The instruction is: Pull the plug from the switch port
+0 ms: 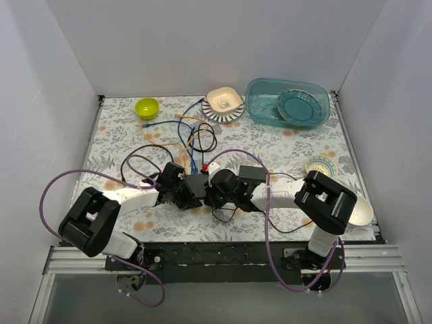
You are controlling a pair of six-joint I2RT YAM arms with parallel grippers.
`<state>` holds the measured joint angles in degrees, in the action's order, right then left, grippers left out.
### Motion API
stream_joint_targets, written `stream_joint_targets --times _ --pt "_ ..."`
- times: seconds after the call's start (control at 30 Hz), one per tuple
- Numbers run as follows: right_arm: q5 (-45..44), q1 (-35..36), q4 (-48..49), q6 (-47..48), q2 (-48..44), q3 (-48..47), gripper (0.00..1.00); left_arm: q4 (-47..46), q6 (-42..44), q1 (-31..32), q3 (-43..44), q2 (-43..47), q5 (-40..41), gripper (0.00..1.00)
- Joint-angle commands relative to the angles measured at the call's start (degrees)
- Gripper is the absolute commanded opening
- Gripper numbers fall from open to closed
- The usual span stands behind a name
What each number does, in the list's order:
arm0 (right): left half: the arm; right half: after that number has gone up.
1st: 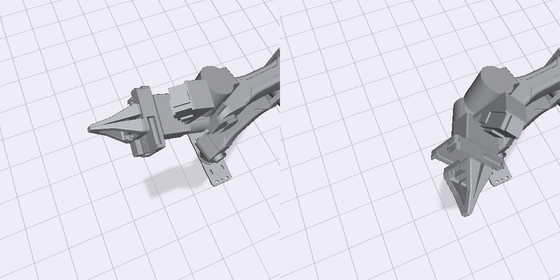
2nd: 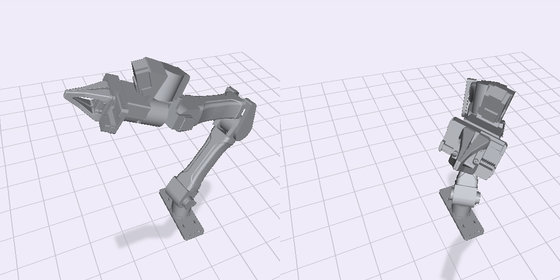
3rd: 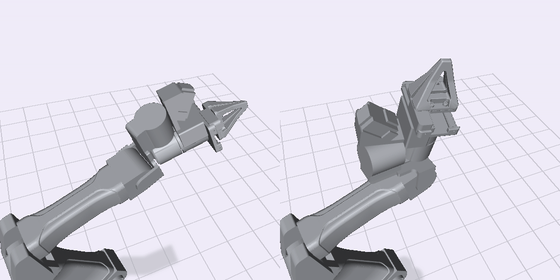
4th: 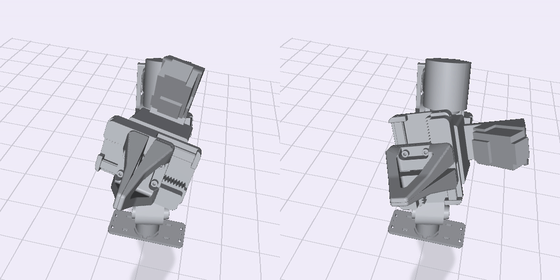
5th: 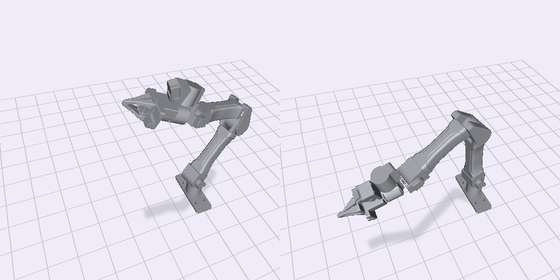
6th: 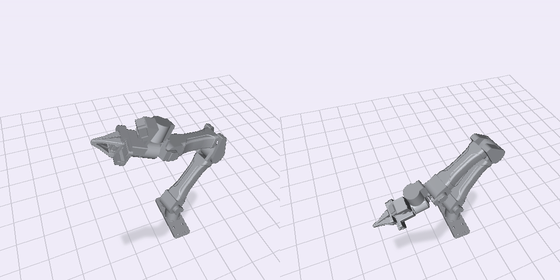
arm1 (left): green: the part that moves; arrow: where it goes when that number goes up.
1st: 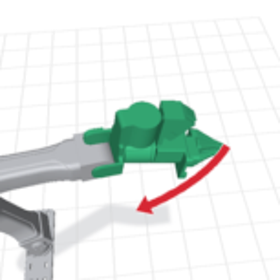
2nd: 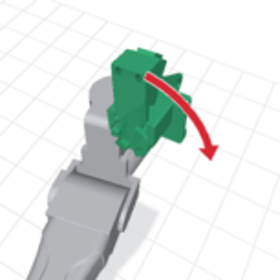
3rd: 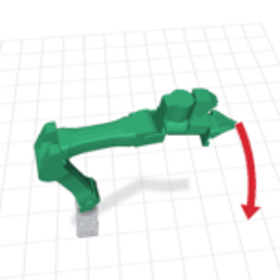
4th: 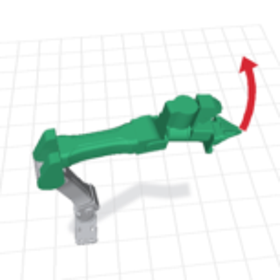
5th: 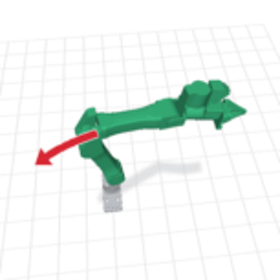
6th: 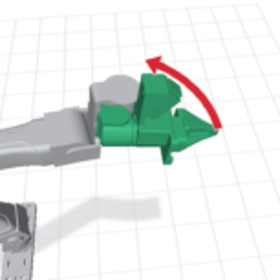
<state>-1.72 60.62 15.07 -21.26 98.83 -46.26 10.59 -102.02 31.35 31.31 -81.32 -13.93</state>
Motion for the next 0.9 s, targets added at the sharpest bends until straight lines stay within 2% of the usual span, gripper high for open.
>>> stream_joint_targets --times 0.0,0.17,0.33,0.53,0.73,0.87 --pt "23.42 7.58 -13.40 -0.98 2.51 4.16 0.01 -1.01 -1.07 -2.17 -1.78 -2.53 16.84 0.00" --pt "20.89 7.50 -14.98 -2.91 1.90 4.86 0.01 -2.41 -2.75 -2.17 -0.90 -4.37 15.52 0.00" --pt "10.97 6.53 -19.54 -8.36 -0.82 7.15 0.01 -3.56 -3.28 -2.17 0.94 -5.96 14.02 0.00" --pt "3.30 3.81 -22.98 -11.17 -2.76 8.64 0.01 0.56 1.37 -2.17 3.57 0.88 12.44 0.00" --pt "0.14 2.84 -24.65 -10.83 -1.45 6.72 0.01 5.14 4.11 -2.17 7.44 8.36 15.24 0.00" --pt "-0.92 2.31 -25.79 -10.47 0.14 5.22 0.01 4.44 6.91 -2.17 13.49 5.67 19.64 0.01"
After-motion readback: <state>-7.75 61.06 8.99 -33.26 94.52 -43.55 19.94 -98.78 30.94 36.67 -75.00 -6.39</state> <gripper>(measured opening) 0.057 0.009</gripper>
